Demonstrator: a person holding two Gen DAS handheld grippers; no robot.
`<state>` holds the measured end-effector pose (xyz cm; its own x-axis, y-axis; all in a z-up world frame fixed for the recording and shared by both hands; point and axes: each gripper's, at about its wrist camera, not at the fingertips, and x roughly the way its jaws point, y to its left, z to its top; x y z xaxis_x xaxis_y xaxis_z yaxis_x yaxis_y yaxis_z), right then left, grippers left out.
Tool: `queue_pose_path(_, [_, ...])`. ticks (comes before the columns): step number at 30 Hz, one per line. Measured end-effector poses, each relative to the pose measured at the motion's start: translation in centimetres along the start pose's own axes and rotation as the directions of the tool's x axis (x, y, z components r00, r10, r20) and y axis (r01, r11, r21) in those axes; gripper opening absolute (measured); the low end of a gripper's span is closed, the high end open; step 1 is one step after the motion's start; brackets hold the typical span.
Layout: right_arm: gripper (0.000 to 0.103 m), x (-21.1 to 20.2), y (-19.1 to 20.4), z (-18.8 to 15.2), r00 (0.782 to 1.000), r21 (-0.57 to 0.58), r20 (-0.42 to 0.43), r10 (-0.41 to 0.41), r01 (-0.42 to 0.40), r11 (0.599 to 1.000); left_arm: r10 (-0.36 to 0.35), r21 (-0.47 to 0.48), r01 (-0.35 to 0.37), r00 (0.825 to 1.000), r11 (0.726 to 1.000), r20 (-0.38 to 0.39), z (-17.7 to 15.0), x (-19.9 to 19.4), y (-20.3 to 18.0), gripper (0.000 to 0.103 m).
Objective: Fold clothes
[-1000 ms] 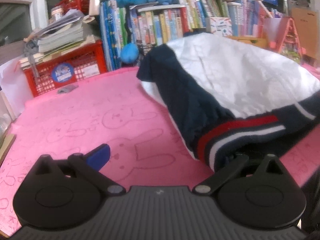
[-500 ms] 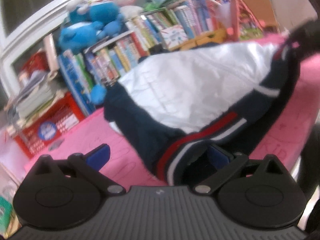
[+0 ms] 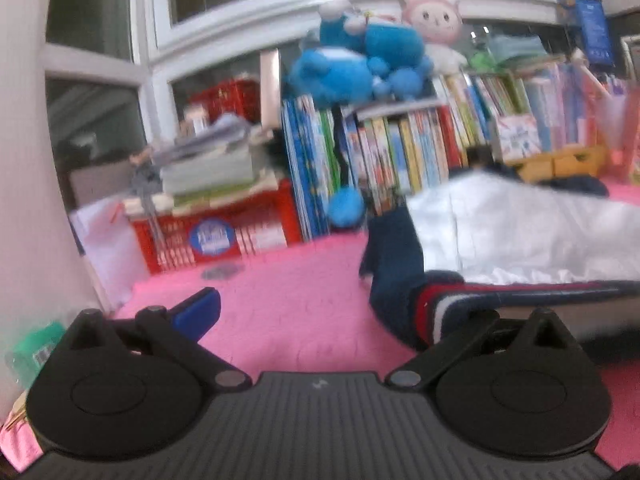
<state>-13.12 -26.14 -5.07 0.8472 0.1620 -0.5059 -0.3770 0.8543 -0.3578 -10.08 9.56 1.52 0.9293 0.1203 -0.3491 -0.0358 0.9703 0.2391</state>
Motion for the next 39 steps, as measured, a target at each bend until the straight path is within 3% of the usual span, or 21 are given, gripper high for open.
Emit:
queue_pose_path(3, [0.047, -1.3, -0.6, -0.1, 1.0, -0.069, 0.0, -0.03, 0.03, 0.997, -0.073, 0.026, 0.076, 0.993, 0.997, -0.09, -1.7, -0.8, -0.1, 0.103])
queue_pose_path(6, [0.052, -1.3, -1.8, -0.1, 0.997, -0.088, -0.066, -0.028, 0.022, 0.996, -0.184, 0.034, 0.192, 0.97, 0.981, -0.159, -3.4, -1.2, -0.8, 0.103])
queue_pose_path(8, [0.051, -1.3, -2.1, 0.0, 0.993, -0.073, -0.113, 0.026, -0.035, 0.997, -0.28, 0.007, 0.286, 0.944, 0.958, -0.173, -3.7, -1.4, -0.7, 0.102])
queue_pose_path(12, [0.051, -3.1, -3.2, 1.3, 0.961, 0.023, -0.079, 0.266, -0.265, 0.964, -0.461, -0.053, 0.459, 0.873, 0.887, -0.156, -2.9, -2.2, 1.0, 0.103])
queue_pose_path(16, [0.061, -4.6, -4.5, 3.0, 0.907, 0.042, -0.018, 0.42, -0.419, 0.907, -0.544, -0.051, 0.543, 0.827, 0.838, -0.143, -2.3, -3.2, 3.0, 0.103])
queue_pose_path(18, [0.063, -5.3, -5.4, 4.2, 0.896, 0.04, 0.037, 0.442, -0.443, 0.896, -0.571, -0.052, 0.57, 0.809, 0.82, -0.137, -2.2, -3.6, 3.7, 0.103])
queue_pose_path(19, [0.068, -5.4, -6.0, 4.7, 0.889, 0.043, 0.064, 0.453, -0.456, 0.889, -0.581, -0.049, 0.58, 0.803, 0.813, -0.133, -2.1, -3.9, 3.9, 0.103])
queue_pose_path(20, [0.071, -5.6, -6.7, 5.3, 0.881, 0.048, 0.091, 0.464, -0.47, 0.882, -0.583, -0.043, 0.583, 0.804, 0.812, -0.114, -1.9, -4.2, 4.1, 0.103])
queue_pose_path(23, [0.081, -4.7, -8.4, 7.5, 0.898, 0.055, 0.18, 0.401, -0.416, 0.908, -0.583, -0.065, 0.581, 0.812, 0.812, -0.026, -0.6, -3.8, 4.7, 0.103])
queue_pose_path(25, [0.085, -1.6, -7.6, 9.0, 0.909, 0.097, 0.174, 0.378, -0.398, 0.912, -0.564, -0.112, 0.564, 0.825, 0.818, 0.037, 0.5, -2.9, 4.6, 0.103])
queue_pose_path(29, [0.082, 5.2, -5.8, 11.9, 0.93, 0.186, 0.147, 0.338, -0.362, 0.914, -0.436, -0.178, 0.436, 0.899, 0.882, 0.04, 1.8, 1.4, 2.0, 0.103])
queue_pose_path(31, [0.07, 8.5, -5.0, 13.4, 0.939, 0.23, 0.132, 0.318, -0.342, 0.911, -0.396, -0.163, 0.389, 0.918, 0.907, -0.013, 1.5, 3.5, 0.4, 0.103])
queue_pose_path(33, [0.063, 11.9, -4.1, 14.9, 0.947, 0.273, 0.116, 0.299, -0.32, 0.907, -0.386, -0.131, 0.373, 0.917, 0.919, -0.098, 0.7, 5.2, -1.0, 0.103])
queue_pose_path(36, [0.052, 17.0, -2.7, 17.2, 0.958, 0.336, 0.091, 0.272, -0.286, 0.897, -0.399, -0.091, 0.388, 0.896, 0.917, -0.195, -0.8, 6.3, -1.9, 0.103])
queue_pose_path(39, [0.052, 18.0, -0.1, 15.6, 0.959, 0.24, 0.009, 0.283, -0.276, 0.93, -0.426, -0.063, 0.424, 0.871, 0.903, -0.246, -2.3, 6.5, -2.0, 0.103])
